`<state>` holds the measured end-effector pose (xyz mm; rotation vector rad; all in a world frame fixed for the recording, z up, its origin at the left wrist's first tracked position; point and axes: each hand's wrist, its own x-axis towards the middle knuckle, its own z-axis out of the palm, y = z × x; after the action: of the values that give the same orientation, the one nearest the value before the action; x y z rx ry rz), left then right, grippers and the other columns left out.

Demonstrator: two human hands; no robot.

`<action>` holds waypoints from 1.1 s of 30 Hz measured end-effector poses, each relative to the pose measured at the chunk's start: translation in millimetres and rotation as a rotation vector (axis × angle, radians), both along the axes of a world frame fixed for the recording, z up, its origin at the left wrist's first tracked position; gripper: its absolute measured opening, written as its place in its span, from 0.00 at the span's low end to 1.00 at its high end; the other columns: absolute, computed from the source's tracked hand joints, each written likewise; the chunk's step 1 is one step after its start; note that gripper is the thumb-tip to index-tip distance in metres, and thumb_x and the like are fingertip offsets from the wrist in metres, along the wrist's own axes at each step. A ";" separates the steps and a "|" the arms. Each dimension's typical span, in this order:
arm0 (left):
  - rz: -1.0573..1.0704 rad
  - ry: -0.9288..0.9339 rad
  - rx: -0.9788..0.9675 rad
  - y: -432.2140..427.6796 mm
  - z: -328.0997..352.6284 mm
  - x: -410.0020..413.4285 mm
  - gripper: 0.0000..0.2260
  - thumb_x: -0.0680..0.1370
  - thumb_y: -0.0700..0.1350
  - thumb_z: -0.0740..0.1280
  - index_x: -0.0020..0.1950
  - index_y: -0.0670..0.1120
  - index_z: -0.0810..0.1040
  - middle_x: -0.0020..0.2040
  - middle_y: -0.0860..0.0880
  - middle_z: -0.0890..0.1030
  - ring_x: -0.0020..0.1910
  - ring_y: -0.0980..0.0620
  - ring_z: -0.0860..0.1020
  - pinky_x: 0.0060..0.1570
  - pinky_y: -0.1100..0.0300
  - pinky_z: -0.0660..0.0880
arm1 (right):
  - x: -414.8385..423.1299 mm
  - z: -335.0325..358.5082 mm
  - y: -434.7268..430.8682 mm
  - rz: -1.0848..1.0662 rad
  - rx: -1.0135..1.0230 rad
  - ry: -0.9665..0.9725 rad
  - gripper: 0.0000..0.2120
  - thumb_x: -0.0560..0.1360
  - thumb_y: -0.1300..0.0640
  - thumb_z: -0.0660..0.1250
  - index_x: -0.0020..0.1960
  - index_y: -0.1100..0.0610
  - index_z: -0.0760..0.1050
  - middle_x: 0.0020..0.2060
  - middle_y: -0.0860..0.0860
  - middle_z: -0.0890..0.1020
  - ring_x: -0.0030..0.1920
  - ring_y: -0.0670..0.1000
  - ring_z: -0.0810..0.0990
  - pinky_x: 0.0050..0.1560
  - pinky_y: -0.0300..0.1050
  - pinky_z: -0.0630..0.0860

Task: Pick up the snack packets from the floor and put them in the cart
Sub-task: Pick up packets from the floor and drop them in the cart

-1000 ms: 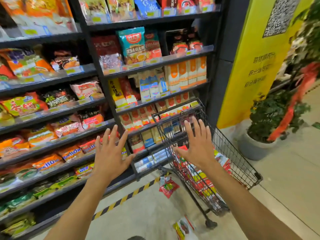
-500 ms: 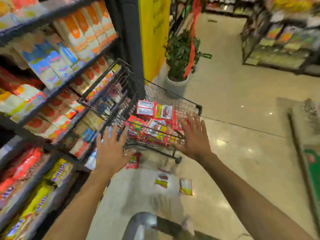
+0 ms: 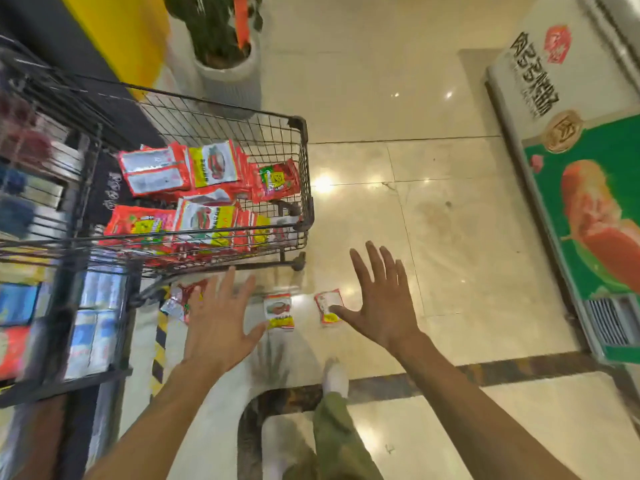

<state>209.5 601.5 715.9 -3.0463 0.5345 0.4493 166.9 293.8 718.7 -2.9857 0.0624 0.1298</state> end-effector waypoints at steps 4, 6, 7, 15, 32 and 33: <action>-0.024 0.057 -0.005 -32.4 -107.0 32.7 0.39 0.74 0.71 0.59 0.81 0.52 0.65 0.79 0.39 0.67 0.76 0.33 0.66 0.72 0.32 0.65 | 25.4 -101.8 -36.1 -0.053 0.055 0.022 0.51 0.72 0.22 0.61 0.85 0.50 0.53 0.84 0.56 0.54 0.82 0.63 0.55 0.79 0.67 0.58; -0.053 0.090 -0.015 -45.2 -174.6 45.7 0.39 0.74 0.71 0.56 0.81 0.52 0.65 0.80 0.40 0.66 0.77 0.34 0.65 0.73 0.34 0.64 | 38.3 -164.8 -48.5 -0.092 0.071 0.053 0.51 0.72 0.22 0.60 0.84 0.51 0.54 0.83 0.56 0.55 0.82 0.63 0.56 0.78 0.67 0.59; -0.061 0.098 -0.013 -50.4 -210.2 51.3 0.40 0.74 0.71 0.55 0.81 0.52 0.65 0.80 0.40 0.66 0.77 0.34 0.66 0.73 0.34 0.64 | 44.1 -198.0 -53.3 -0.113 0.079 0.065 0.51 0.71 0.22 0.61 0.84 0.51 0.54 0.83 0.56 0.55 0.82 0.63 0.56 0.78 0.66 0.59; -0.016 0.269 0.056 -62.4 -499.6 62.0 0.39 0.74 0.71 0.54 0.81 0.53 0.64 0.77 0.41 0.70 0.72 0.36 0.73 0.68 0.38 0.72 | 54.5 -479.5 -64.5 -0.222 0.113 0.159 0.52 0.69 0.21 0.53 0.84 0.51 0.55 0.83 0.57 0.58 0.81 0.63 0.58 0.77 0.67 0.59; 1.111 0.422 -0.759 -35.6 -792.4 77.7 0.39 0.69 0.34 0.82 0.72 0.49 0.65 0.64 0.51 0.79 0.58 0.49 0.82 0.55 0.50 0.82 | 71.0 -792.0 -37.2 -0.747 0.510 0.556 0.39 0.65 0.38 0.80 0.64 0.58 0.69 0.55 0.56 0.79 0.61 0.60 0.77 0.55 0.51 0.76; 1.156 0.440 -0.760 -34.3 -794.2 80.3 0.33 0.69 0.35 0.82 0.68 0.48 0.71 0.61 0.49 0.82 0.55 0.47 0.84 0.52 0.49 0.83 | 71.1 -794.2 -38.1 -0.761 0.576 0.558 0.34 0.66 0.41 0.80 0.62 0.59 0.73 0.53 0.55 0.79 0.59 0.59 0.79 0.52 0.49 0.76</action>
<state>289.8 567.2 -78.3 -3.5923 -1.5195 1.1247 237.9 255.7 -75.6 -2.0948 1.0009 0.7236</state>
